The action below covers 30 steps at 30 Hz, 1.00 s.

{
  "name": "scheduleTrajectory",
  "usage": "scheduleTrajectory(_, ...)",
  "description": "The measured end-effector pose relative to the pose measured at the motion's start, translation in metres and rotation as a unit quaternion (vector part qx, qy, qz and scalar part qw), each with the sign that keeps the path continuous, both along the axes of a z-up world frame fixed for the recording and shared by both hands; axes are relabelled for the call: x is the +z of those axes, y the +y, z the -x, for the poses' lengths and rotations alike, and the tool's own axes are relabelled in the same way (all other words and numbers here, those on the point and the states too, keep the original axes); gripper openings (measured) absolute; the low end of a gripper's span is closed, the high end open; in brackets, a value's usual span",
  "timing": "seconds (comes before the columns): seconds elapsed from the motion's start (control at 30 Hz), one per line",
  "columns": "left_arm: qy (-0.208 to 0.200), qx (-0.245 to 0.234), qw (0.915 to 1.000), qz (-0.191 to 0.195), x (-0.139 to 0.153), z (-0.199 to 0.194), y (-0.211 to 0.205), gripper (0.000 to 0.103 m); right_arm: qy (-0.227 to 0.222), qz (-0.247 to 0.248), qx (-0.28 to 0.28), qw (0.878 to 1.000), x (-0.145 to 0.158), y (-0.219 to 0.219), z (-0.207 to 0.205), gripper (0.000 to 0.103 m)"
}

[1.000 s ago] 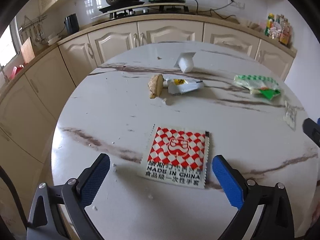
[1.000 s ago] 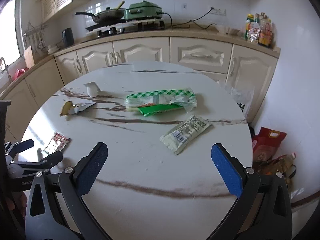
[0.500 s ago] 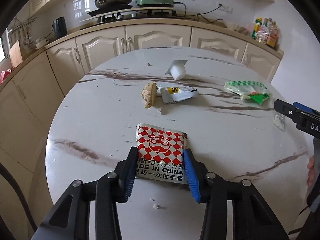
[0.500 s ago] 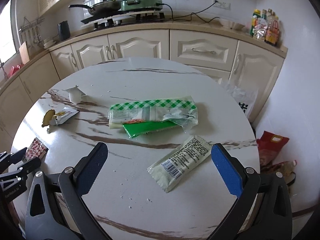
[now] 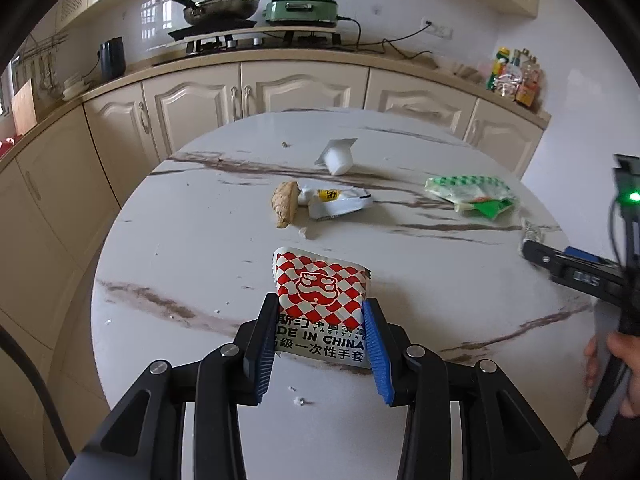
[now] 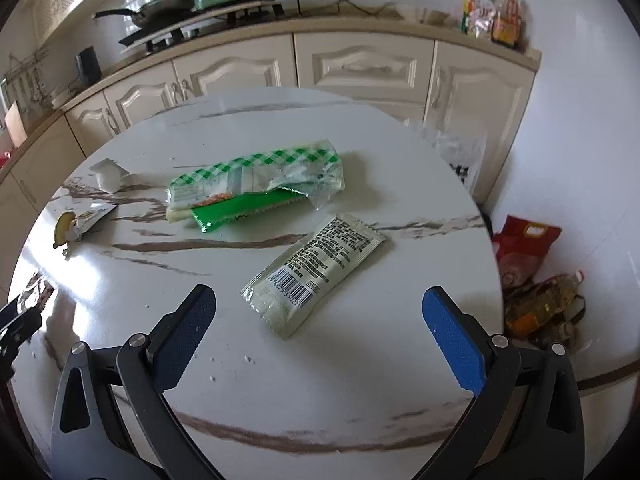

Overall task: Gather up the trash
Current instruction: 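Grasp the red-white checkered packet with the left tool while the right tool grasps the white sachet, then carry checkered packet and white sachet over the blue bin and open both tools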

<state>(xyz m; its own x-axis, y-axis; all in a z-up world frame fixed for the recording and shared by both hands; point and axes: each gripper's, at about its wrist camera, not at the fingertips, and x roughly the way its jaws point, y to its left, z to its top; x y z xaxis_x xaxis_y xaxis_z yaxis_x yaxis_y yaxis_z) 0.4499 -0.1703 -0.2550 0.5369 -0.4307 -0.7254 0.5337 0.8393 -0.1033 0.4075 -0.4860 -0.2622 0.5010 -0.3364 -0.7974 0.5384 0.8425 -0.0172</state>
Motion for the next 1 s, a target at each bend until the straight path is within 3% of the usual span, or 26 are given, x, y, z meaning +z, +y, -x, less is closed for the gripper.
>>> scheduleTrajectory(0.23, -0.002, -0.003, 0.9999, 0.013, 0.01, 0.006, 0.006, 0.037, 0.026, -0.006, -0.015, 1.0, -0.006, -0.016, -0.016, 0.102)
scheduleTrajectory(0.33, 0.0, -0.002, 0.9998, 0.017, 0.012, 0.008, 0.01, 0.037, 0.03, 0.01, -0.005, 0.999, -0.004, -0.014, -0.017, 0.075)
scheduleTrajectory(0.4, 0.0, -0.002, 0.9998, 0.021, 0.015, 0.008, 0.013, 0.037, 0.025, 0.015, 0.004, 1.0, 0.0, -0.012, -0.016, 0.034)
scheduleTrajectory(0.47, 0.002, -0.002, 0.9996, 0.028, 0.018, 0.01, 0.016, 0.037, 0.021, 0.013, 0.007, 1.0, 0.001, -0.011, -0.014, 0.032)
scheduleTrajectory(0.7, 0.001, -0.007, 0.9987, 0.051, 0.032, 0.018, 0.031, 0.037, 0.002, 0.003, 0.031, 1.0, 0.005, -0.002, 0.0, 0.01)
scheduleTrajectory(1.0, -0.021, 0.012, 0.9957, 0.09, 0.064, 0.04, 0.088, 0.037, -0.078, 0.015, 0.102, 0.992, 0.063, 0.077, 0.015, 0.009)
